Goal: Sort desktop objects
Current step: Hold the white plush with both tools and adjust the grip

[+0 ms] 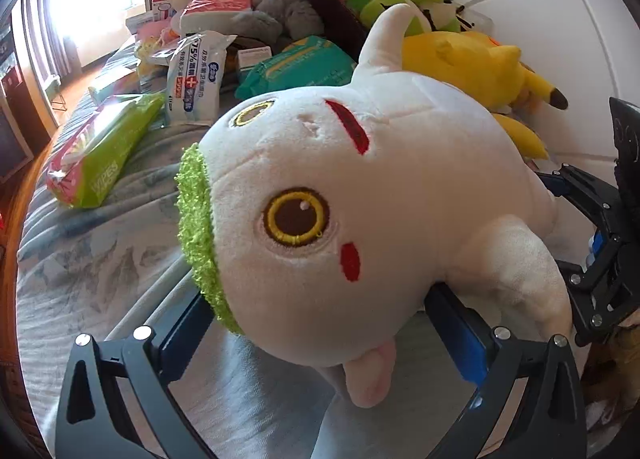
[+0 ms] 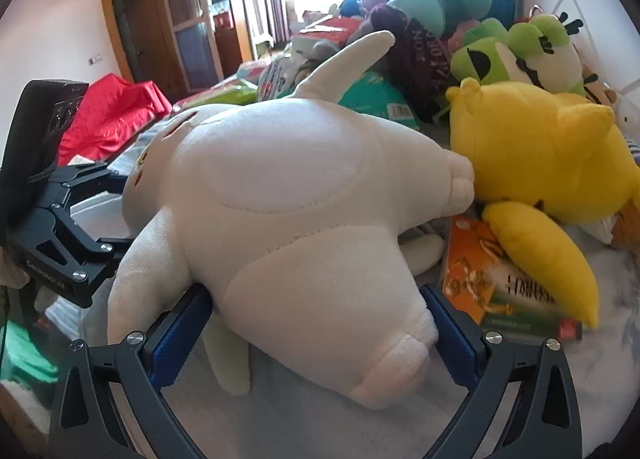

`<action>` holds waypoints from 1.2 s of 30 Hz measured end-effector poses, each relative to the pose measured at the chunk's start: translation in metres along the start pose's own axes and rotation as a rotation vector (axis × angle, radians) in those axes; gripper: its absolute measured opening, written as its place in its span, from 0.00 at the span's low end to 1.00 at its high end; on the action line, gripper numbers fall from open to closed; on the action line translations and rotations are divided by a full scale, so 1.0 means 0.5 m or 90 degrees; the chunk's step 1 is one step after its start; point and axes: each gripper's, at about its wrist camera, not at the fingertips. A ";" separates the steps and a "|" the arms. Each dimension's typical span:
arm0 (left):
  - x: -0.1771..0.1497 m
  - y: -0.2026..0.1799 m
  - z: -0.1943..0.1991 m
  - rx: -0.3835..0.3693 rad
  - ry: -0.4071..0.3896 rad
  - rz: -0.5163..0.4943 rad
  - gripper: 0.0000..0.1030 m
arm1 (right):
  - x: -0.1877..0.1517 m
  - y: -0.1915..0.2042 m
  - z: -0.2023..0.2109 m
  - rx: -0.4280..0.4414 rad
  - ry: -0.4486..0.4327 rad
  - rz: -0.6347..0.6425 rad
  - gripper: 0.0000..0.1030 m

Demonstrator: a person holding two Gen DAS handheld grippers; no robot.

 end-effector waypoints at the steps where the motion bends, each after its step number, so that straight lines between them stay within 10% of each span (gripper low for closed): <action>1: 0.003 0.001 -0.005 0.003 -0.005 0.002 1.00 | -0.001 -0.002 -0.002 0.003 -0.006 -0.002 1.00; 15: 0.071 0.032 0.104 0.044 -0.086 -0.048 0.65 | 0.058 0.056 0.078 0.009 -0.081 -0.025 0.78; 20: 0.065 0.078 0.066 0.053 -0.053 -0.040 1.00 | 0.055 0.056 0.028 -0.004 -0.052 -0.046 0.99; 36: 0.074 0.129 -0.039 -0.133 -0.103 0.019 0.99 | 0.060 -0.005 -0.061 0.044 -0.063 -0.085 1.00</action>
Point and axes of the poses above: each gripper's, at about its wrist camera, not at the fingertips, and z roughly against the way its jaws point, y to its left, x to its top, and after that the axes turned 2 degrees about -y, right-handed
